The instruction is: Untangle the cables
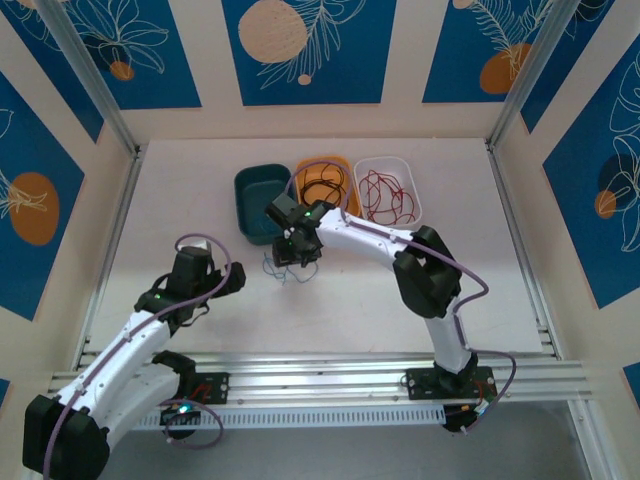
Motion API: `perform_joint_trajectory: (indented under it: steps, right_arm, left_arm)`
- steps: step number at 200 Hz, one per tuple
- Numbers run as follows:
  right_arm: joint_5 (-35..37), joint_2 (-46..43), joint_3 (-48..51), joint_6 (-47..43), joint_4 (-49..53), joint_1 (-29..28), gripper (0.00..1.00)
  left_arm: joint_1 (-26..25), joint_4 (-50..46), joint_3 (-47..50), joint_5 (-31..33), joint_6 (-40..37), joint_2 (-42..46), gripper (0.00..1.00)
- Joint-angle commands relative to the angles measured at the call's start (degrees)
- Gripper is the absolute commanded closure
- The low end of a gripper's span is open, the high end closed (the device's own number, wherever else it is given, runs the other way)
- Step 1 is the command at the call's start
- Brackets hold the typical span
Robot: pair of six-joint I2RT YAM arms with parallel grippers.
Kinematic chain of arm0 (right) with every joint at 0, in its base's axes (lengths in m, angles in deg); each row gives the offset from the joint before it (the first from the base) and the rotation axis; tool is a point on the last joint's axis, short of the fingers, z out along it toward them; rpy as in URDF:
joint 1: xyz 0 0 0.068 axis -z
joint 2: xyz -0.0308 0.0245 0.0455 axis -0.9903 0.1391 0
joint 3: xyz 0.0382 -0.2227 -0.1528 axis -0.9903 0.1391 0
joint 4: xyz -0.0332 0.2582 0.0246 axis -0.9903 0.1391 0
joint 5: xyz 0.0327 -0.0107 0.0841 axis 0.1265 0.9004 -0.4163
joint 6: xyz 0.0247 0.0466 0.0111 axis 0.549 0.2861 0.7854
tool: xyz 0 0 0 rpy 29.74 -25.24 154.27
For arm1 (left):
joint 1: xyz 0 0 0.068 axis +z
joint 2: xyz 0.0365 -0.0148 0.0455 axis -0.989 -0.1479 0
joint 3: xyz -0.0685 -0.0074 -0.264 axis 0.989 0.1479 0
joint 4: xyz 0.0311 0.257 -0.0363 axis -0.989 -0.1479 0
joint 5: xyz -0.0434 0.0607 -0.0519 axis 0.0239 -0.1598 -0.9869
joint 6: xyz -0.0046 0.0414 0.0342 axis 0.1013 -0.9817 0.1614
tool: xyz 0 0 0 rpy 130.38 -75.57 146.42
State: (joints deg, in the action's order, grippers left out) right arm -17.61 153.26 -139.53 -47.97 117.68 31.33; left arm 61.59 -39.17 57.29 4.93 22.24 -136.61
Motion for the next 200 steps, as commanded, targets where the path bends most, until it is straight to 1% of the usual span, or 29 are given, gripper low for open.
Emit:
perform_joint_trajectory:
  steps: [1, 16, 38, 52, 69, 81, 95, 138, 179, 200]
  right_arm:
    - [-1.22, 2.79, -2.0, 1.11, -1.57, -0.22, 0.5]
    - [-1.13, 4.11, -2.67, 1.0, -1.8, 0.05, 0.51]
    - [-1.4, 5.51, -3.26, 0.98, -1.93, 0.39, 0.57]
    - [-1.31, 5.56, -3.17, 0.96, -2.02, 0.49, 0.65]
    - [-0.98, 4.79, -3.11, 0.42, -1.54, 0.5, 0.83]
    - [-0.61, 3.44, -2.8, -0.26, -1.4, 0.41, 0.93]
    - [-0.49, 1.19, -1.83, -1.33, -1.81, 0.08, 1.0]
    - [-0.87, -7.09, 0.97, -4.45, -3.81, -2.05, 1.0]
    - [1.18, -13.69, 1.75, -7.66, -4.45, -4.4, 1.0]
    - [2.22, -16.87, 2.74, -9.2, -5.88, -5.2, 1.0]
  left_arm:
    - [0.49, 1.43, 1.09, -0.73, 1.19, 0.47, 0.0]
    - [0.39, 2.19, 1.62, -1.43, 1.31, 0.74, 0.0]
    - [0.43, 3.21, 2.3, -1.62, 2.11, 1.65, 0.0]
    - [0.4, 3.63, 2.77, -1.19, 2.84, 2.47, 0.0]
    - [0.48, 3.74, 3.29, -0.57, 3.43, 3.49, 0.0]
    - [0.46, 3.64, 3.41, -0.01, 3.91, 4.13, 0.0]
    - [0.45, 3.57, 3.59, 0.31, 4.25, 4.79, 0.0]
    - [0.48, 3.86, 2.95, -1.03, 4.98, 4.58, 0.0]
    - [0.56, 4.77, -0.4, -7.04, 4.53, 3.4, 0.0]
    - [0.52, 3.91, -3.16, -8.5, 6.62, 3.55, 0.0]
